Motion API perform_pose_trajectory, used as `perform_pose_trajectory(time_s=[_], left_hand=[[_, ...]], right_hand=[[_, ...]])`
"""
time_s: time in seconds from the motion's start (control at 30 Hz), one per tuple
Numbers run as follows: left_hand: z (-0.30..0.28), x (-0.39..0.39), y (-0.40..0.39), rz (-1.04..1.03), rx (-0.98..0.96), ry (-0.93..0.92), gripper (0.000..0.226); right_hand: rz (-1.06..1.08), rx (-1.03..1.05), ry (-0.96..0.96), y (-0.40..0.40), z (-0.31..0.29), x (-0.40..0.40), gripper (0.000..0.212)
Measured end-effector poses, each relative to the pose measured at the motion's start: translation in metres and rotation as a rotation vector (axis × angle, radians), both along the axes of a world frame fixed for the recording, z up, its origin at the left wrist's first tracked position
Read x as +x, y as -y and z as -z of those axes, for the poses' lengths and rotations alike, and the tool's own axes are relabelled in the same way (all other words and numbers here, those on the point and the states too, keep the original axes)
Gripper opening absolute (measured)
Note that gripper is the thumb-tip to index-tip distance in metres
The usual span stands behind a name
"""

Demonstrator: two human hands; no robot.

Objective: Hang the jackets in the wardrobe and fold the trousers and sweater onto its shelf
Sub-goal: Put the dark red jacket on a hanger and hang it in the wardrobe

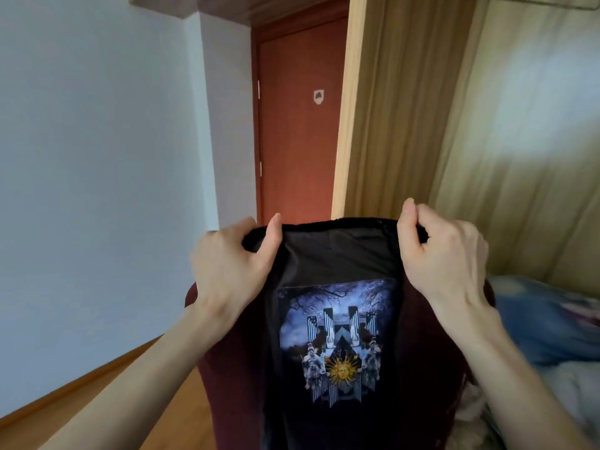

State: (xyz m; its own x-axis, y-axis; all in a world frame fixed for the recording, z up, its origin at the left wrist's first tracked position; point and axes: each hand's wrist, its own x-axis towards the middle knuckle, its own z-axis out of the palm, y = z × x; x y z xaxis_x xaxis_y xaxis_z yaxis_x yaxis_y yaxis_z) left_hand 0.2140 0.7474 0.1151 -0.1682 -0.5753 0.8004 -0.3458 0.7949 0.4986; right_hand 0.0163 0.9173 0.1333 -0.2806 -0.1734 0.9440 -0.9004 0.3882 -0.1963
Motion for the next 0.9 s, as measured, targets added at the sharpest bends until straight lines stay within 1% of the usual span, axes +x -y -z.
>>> perform_pose_trajectory(time_s=[0.17,0.4,0.5,0.63,0.77,0.9], left_hand=[[-0.009,-0.07,0.011,0.151,-0.04,0.029,0.065],[-0.033,-0.154,0.025,0.337,-0.079,-0.015,0.059],[-0.048,-0.185,0.031,0.387,-0.093,-0.058,0.06],[-0.075,-0.218,0.042,0.466,-0.093,-0.12,0.062],[-0.103,-0.247,0.051,0.529,-0.113,-0.143,0.063],[-0.126,-0.281,0.056,0.674,-0.133,-0.209,0.06]], right_hand=[[0.178,-0.032,0.005,-0.028,-0.007,-0.037,0.049],[0.378,-0.019,0.043,-0.046,-0.027,-0.074,0.047],[0.363,-0.02,0.067,-0.047,-0.04,-0.088,0.046],[0.393,-0.039,0.068,-0.043,-0.062,-0.108,0.048],[0.372,-0.074,0.152,-0.034,-0.076,-0.136,0.055],[0.353,-0.117,0.205,-0.024,-0.085,-0.162,0.058]])
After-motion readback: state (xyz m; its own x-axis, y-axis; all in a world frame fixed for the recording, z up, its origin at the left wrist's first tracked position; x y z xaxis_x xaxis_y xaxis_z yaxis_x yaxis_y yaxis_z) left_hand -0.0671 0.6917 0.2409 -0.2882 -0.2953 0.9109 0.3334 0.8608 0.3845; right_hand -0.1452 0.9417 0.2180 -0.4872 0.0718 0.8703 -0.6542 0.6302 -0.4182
